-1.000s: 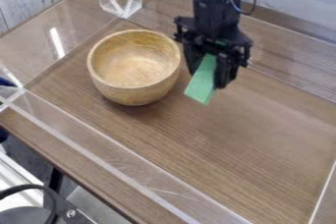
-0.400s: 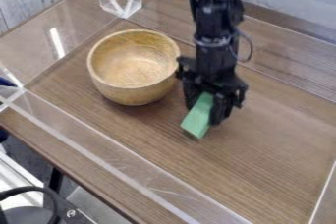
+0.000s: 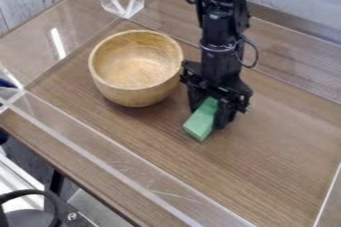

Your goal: Remove the green block from inside the brown bowl and put it on the table

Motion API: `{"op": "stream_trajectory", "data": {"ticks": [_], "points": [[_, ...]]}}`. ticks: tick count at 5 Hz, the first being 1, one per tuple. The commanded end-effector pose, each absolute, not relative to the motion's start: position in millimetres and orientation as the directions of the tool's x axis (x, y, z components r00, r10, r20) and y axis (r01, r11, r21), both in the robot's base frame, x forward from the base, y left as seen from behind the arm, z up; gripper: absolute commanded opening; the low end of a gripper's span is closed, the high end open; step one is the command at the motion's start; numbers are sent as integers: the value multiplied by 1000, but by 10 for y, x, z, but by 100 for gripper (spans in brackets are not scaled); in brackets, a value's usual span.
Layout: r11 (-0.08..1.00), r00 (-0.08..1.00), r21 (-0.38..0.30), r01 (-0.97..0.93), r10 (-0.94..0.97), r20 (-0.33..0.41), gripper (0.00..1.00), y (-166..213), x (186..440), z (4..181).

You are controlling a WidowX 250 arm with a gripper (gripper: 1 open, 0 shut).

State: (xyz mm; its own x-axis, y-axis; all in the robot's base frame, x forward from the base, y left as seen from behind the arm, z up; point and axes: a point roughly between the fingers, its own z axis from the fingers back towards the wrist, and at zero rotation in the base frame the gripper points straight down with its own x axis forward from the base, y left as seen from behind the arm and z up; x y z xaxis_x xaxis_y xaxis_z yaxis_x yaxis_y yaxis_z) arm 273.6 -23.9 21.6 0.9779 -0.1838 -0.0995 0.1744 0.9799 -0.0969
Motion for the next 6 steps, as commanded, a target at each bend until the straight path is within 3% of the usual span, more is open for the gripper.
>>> {"op": "stream_trajectory", "data": {"ticks": [1, 6], "points": [[979, 979, -88, 184, -190, -76, 0, -244, 2813, 257], [979, 976, -90, 181, -190, -104, 0, -231, 2821, 190]]}}
